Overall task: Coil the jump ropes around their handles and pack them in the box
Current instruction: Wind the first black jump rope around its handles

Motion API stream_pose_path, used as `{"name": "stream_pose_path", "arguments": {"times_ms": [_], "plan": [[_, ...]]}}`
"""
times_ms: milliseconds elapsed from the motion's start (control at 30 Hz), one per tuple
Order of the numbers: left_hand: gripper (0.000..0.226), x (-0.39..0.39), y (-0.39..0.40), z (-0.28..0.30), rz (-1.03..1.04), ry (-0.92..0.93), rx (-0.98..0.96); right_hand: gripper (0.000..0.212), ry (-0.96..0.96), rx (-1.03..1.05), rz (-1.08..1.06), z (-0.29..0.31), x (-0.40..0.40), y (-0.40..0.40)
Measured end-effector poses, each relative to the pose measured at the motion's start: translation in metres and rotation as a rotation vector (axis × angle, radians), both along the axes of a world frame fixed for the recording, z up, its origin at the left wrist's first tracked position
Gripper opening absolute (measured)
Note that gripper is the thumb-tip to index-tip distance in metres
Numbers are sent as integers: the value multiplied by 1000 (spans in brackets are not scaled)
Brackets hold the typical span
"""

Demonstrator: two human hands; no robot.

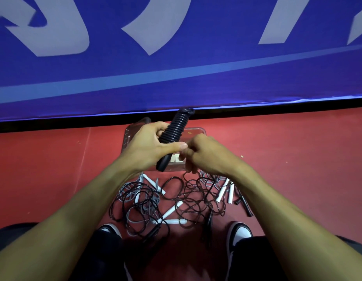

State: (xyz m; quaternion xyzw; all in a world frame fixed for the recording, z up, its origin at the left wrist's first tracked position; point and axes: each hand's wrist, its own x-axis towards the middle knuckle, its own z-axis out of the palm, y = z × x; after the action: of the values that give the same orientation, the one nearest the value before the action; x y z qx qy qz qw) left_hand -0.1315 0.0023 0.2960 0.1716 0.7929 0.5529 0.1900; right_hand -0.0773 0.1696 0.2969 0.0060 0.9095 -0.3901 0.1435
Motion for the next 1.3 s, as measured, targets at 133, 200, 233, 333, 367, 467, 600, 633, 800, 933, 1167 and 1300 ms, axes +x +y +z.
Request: {"name": "stream_pose_path", "arguments": {"times_ms": [133, 200, 233, 333, 367, 467, 600, 633, 800, 933, 1167, 1300], "plan": [[54, 2, -3, 1, 27, -21, -21, 32, -70, -111, 33, 3, 0, 0], [64, 2, -4, 2, 8, -27, 22, 29, -123, -249, 30, 6, 0, 0], [65, 2, -5, 2, 0, -15, 22, 28, -130, -275, 34, 7, 0, 0], [63, 2, -2, 3, -7, -17, 20, 27, -37, -87, 50, 5, 1, -1], [63, 3, -2, 3, -5, -19, 9, 27, 7, 4, 45, 4, 2, 0], [63, 3, -1, 7, -10, -54, 23, 37, 44, 89, 31, 4, 3, 2], [58, 1, -3, 13, -2, -123, 104, 47, -46, -34, -20, 4, 0, 4], [58, 1, -4, 12, 7, -143, 137, 45, -48, -44, -20, 3, -1, 5], [51, 1, -5, 14, 42, -166, 214, 37, 42, -18, -33, -1, -3, 5], [52, 0, -6, 8, 52, -189, 215, 36, 69, -53, 61, 2, -1, -1], [51, -2, -8, 7, -51, -118, 226, 34, 132, -182, 51, 5, 0, -5], [58, -4, -9, 5, -61, -151, 261, 39, 53, -204, -30, 11, 1, -5]]}}
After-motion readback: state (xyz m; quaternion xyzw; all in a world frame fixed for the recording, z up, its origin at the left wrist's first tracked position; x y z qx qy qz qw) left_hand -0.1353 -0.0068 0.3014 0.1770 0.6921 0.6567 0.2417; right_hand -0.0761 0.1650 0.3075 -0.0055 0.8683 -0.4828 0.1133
